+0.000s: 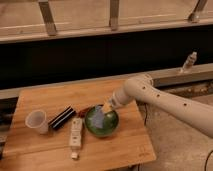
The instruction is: Place the white sponge in the ceramic bowl
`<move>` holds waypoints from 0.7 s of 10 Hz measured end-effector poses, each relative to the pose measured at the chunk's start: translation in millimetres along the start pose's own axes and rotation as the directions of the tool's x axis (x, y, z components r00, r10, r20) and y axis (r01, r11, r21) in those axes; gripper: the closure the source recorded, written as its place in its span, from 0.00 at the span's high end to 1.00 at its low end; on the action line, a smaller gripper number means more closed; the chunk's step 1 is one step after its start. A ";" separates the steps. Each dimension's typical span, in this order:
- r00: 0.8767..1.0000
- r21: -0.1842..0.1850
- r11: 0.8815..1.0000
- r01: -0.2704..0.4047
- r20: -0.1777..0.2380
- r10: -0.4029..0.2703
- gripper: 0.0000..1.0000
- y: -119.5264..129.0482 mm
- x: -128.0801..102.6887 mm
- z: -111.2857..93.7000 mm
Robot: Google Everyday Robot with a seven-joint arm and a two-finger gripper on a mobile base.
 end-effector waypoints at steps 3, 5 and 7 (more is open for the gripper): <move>1.000 -0.001 1.000 0.001 0.000 -0.001 0.72 0.6 -0.4 0.3; 1.000 -0.001 1.000 0.001 0.000 -0.001 0.80 0.6 -0.4 0.3; 1.000 -0.001 1.000 0.001 0.000 -0.001 0.80 0.5 -0.3 0.3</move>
